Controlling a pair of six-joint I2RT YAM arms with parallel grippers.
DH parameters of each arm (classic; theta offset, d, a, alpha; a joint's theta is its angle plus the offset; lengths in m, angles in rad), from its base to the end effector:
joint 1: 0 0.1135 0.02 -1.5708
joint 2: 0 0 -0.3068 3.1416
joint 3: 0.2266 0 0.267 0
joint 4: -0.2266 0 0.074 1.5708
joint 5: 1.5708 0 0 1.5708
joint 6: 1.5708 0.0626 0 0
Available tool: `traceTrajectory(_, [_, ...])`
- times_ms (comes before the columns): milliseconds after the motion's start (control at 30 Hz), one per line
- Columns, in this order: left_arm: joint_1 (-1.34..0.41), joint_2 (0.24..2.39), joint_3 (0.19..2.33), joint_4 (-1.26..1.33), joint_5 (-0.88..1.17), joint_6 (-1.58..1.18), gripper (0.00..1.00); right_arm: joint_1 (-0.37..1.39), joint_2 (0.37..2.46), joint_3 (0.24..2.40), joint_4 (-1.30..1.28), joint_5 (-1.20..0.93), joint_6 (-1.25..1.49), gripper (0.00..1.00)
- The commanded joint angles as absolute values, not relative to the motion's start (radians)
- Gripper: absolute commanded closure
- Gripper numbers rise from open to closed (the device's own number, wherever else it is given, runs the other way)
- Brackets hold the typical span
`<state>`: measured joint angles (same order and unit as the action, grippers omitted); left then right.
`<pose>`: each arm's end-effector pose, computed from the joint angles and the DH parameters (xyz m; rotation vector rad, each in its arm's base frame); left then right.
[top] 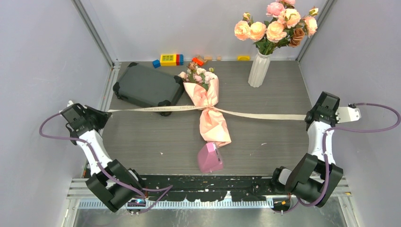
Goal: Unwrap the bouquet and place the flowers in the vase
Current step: Untie the ribbon from the wrapping paper.
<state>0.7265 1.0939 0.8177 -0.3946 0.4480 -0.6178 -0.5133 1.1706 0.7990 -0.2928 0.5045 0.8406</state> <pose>0.2034 0.1445 0.2918 -1.1730 1.8605 -0.4400 0.2169 -0.1570 0.2781 1.5556 1.5054 -0.3758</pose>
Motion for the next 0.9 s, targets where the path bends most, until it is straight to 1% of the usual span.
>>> traceTrajectory(0, [0.752,1.092,0.882,-0.363,0.403,-0.609,1.0,-0.537,1.158,0.866,-0.302,0.552,0.836,1.0])
traceTrajectory(300, [0.794,1.085,0.893,-0.364,0.347,-0.6,1.0,-0.558,1.161,0.911,-0.329,0.568,0.828,1.0])
traceTrajectory(400, [0.793,1.081,0.891,-0.372,0.352,-0.586,1.0,-0.558,1.16,0.909,-0.33,0.544,0.824,1.0])
traceTrajectory(433, [0.792,1.08,0.884,-0.367,0.364,-0.587,0.99,-0.558,1.159,0.907,-0.329,0.537,0.822,1.0])
traceTrajectory(467, [0.79,1.078,0.877,-0.362,0.377,-0.587,0.92,-0.558,1.157,0.902,-0.323,0.52,0.811,1.0])
traceTrajectory(500, [0.783,1.077,0.873,-0.36,0.383,-0.587,0.79,-0.558,1.152,0.897,-0.317,0.508,0.805,0.99])
traceTrajectory(567, [0.763,1.077,0.878,-0.363,0.387,-0.574,0.62,-0.557,1.142,0.881,-0.298,0.466,0.788,0.88])
traceTrajectory(600, [0.748,1.078,0.886,-0.373,0.385,-0.562,0.57,-0.555,1.139,0.871,-0.291,0.456,0.78,0.75])
traceTrajectory(633, [0.726,1.081,0.901,-0.389,0.374,-0.54,0.53,-0.549,1.132,0.866,-0.278,0.439,0.77,0.68])
traceTrajectory(667, [0.698,1.084,0.918,-0.414,0.352,-0.518,0.49,-0.546,1.13,0.855,-0.272,0.429,0.765,0.56])
traceTrajectory(700, [0.673,1.086,0.932,-0.436,0.331,-0.495,0.46,-0.538,1.125,0.844,-0.26,0.409,0.753,0.5])
traceTrajectory(733, [0.647,1.088,0.943,-0.455,0.314,-0.476,0.43,-0.534,1.124,0.84,-0.253,0.4,0.747,0.42])
traceTrajectory(767, [0.628,1.088,0.951,-0.466,0.304,-0.462,0.4,-0.526,1.122,0.832,-0.243,0.385,0.736,0.38])
traceTrajectory(800, [0.606,1.087,0.954,-0.471,0.303,-0.448,0.38,-0.522,1.121,0.828,-0.237,0.378,0.73,0.33])
traceTrajectory(833, [0.592,1.083,0.955,-0.472,0.303,-0.438,0.35,-0.514,1.12,0.821,-0.225,0.364,0.717,0.3])
traceTrajectory(867, [0.577,1.082,0.958,-0.475,0.306,-0.426,0.33,-0.51,1.12,0.819,-0.22,0.357,0.711,0.29])
